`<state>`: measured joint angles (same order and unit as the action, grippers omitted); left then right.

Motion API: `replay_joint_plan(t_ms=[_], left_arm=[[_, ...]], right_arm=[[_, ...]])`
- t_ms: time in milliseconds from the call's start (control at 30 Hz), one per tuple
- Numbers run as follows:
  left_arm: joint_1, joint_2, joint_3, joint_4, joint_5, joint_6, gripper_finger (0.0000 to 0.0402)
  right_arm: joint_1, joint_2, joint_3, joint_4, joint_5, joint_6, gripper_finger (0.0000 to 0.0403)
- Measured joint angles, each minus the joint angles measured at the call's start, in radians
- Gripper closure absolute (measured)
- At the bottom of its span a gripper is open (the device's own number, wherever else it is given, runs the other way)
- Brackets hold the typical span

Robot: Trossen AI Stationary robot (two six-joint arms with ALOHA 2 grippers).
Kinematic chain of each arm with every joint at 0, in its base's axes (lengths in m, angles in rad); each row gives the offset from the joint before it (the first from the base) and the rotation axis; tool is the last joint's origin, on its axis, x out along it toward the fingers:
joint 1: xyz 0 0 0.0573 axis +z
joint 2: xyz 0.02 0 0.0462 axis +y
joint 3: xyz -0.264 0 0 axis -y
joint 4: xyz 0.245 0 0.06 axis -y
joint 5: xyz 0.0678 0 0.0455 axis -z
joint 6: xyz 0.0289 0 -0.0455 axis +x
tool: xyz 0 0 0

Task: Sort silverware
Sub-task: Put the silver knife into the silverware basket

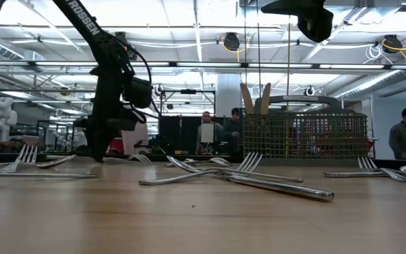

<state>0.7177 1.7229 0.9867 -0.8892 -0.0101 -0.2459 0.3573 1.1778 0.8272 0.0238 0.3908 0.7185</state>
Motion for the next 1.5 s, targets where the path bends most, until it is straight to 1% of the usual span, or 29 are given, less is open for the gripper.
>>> replay_joint_plan(t_ms=[267, 533, 700, 1067, 1333, 1500], left_arm=[[0.000, -0.002, 0.001, -0.049, 0.020, 0.014, 0.0340], [0.000, -0.004, 0.002, -0.159, 0.041, 0.042, 0.0340], [0.000, -0.004, 0.003, -0.227, 0.087, 0.053, 0.0340], [0.000, -0.004, 0.003, -0.410, 0.089, 0.079, 0.0340], [-0.008, -0.009, 0.004, -0.439, 0.092, 0.086, 0.0340], [-0.035, -0.071, 0.004, -0.405, 0.098, 0.122, 0.0340]], right_arm=[[0.000, 0.000, 0.000, -0.005, 0.000, 0.000, 0.0200], [0.000, 0.000, 0.000, -0.006, 0.000, -0.016, 0.0200], [0.000, 0.000, 0.000, -0.006, 0.000, -0.024, 0.0200], [0.000, 0.000, 0.000, -0.006, 0.000, -0.049, 0.0200], [0.000, 0.000, 0.000, -0.006, -0.002, -0.053, 0.0200], [0.000, 0.000, 0.000, -0.009, -0.004, -0.053, 0.0200]])
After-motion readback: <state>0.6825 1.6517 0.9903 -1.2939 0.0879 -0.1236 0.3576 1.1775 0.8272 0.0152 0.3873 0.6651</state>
